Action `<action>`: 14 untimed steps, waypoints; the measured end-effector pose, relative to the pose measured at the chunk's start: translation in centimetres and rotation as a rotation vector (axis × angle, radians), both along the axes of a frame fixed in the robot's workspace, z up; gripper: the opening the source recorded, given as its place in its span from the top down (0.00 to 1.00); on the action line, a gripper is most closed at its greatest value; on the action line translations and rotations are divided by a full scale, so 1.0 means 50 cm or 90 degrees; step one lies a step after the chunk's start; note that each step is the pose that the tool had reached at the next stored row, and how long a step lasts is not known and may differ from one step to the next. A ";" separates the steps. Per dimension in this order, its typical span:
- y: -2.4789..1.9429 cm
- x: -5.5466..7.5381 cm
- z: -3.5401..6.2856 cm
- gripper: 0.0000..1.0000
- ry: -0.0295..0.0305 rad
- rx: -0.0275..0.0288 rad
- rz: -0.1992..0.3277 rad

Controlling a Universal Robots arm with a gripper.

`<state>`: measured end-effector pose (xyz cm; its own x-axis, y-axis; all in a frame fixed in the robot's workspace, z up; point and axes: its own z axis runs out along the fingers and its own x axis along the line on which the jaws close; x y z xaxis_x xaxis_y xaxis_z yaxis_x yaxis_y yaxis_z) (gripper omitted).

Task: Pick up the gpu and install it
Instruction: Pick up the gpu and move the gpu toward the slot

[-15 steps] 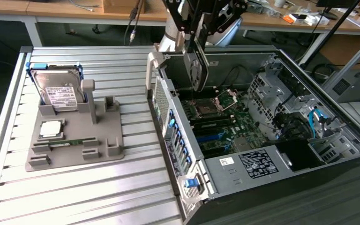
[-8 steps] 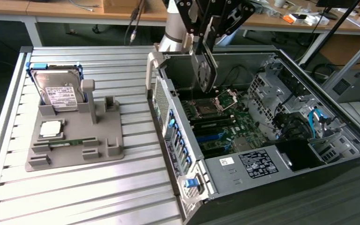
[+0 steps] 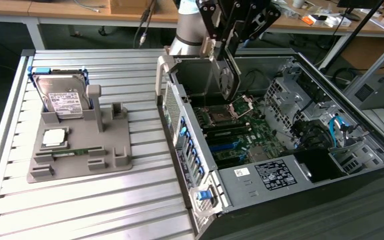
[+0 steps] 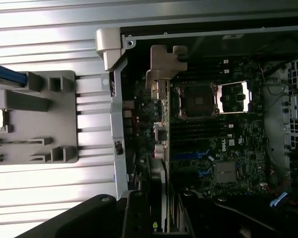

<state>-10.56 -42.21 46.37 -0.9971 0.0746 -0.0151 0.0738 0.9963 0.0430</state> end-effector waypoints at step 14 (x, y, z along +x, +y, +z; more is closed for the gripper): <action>-0.0011 0.060 -0.011 0.73 0.0013 -0.0001 0.000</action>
